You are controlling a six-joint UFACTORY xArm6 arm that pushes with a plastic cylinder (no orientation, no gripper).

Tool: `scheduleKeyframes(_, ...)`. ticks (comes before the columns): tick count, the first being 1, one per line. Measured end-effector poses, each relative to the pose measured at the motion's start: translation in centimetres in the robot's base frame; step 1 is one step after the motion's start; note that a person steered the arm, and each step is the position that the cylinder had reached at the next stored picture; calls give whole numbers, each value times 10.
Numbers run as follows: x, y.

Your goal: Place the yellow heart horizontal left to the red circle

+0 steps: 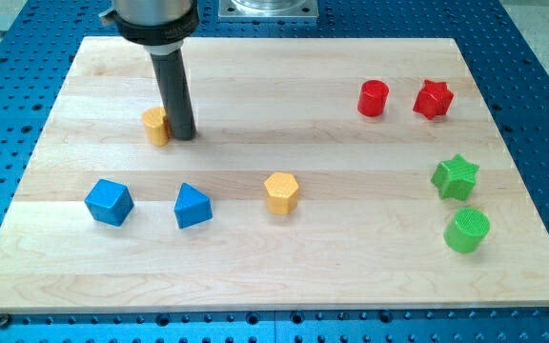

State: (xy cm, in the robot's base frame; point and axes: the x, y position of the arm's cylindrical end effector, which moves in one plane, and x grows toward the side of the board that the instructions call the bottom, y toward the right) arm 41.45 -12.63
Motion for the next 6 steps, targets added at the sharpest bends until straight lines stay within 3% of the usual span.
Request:
scheduleKeyframes(1,46,-17)
scheduleKeyframes(2,-1,-53)
scheduleKeyframes(3,-34,69)
scheduleKeyframes(5,-30,14)
scheduleKeyframes(6,-56,79)
